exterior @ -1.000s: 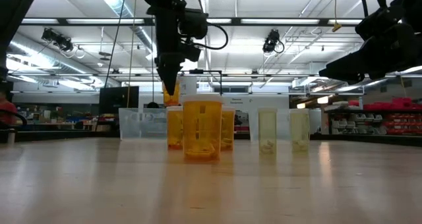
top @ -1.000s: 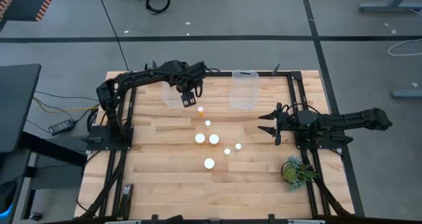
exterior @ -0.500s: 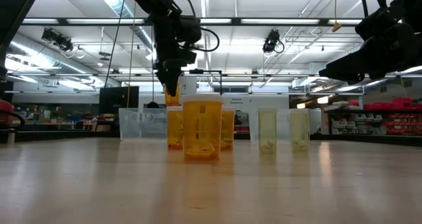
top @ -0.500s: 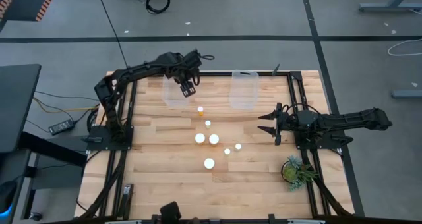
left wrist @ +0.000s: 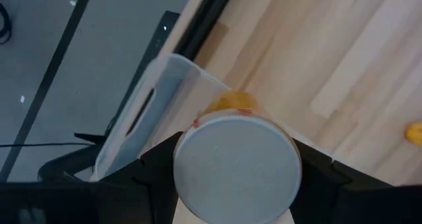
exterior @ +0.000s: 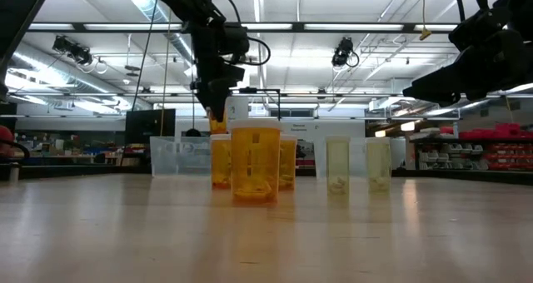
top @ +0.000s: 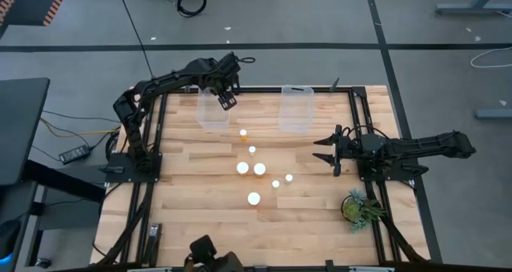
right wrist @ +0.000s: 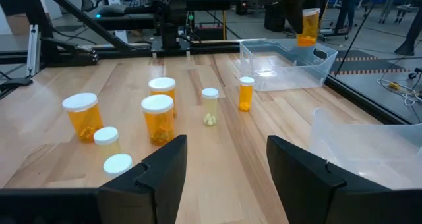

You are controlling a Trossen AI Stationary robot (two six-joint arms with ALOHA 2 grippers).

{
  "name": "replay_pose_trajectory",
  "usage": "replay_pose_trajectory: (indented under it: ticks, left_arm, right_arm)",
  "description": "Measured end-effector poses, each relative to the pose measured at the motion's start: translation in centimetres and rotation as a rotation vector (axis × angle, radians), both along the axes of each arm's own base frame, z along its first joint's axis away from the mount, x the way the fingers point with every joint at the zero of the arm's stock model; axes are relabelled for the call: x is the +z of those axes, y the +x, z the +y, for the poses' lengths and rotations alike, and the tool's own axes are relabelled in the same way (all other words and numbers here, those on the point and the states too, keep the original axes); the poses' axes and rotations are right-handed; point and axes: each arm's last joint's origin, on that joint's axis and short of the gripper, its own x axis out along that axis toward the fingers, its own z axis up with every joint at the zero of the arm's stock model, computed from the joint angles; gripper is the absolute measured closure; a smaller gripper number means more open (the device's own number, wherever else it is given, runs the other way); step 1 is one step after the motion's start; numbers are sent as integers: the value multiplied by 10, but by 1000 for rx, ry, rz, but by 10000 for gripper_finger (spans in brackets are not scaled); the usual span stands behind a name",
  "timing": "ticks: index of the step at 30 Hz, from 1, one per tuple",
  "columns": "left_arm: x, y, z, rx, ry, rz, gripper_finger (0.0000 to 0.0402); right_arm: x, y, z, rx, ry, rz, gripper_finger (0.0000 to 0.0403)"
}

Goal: Pick and place medicine bottles into bin by pill shape (circle, oval)
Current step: Put the orange capsule bottle into the left transparent bin

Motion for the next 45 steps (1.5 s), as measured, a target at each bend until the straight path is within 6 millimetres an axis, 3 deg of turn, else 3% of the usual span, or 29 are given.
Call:
replay_pose_trajectory:
  ticks: [15, 38, 45]
  left_arm:
    - [1, -8, 17, 47, 32, -41, 183]
    - [-42, -24, 29, 95, 33, -51, 183]
    - [-43, -25, 30, 126, 19, -61, 179]
  right_arm:
    - [0, 0, 0, 0, 0, 0, 187]
    - [0, 0, 0, 0, 0, 1, 187]
    - [0, 0, 0, 0, 0, 1, 187]
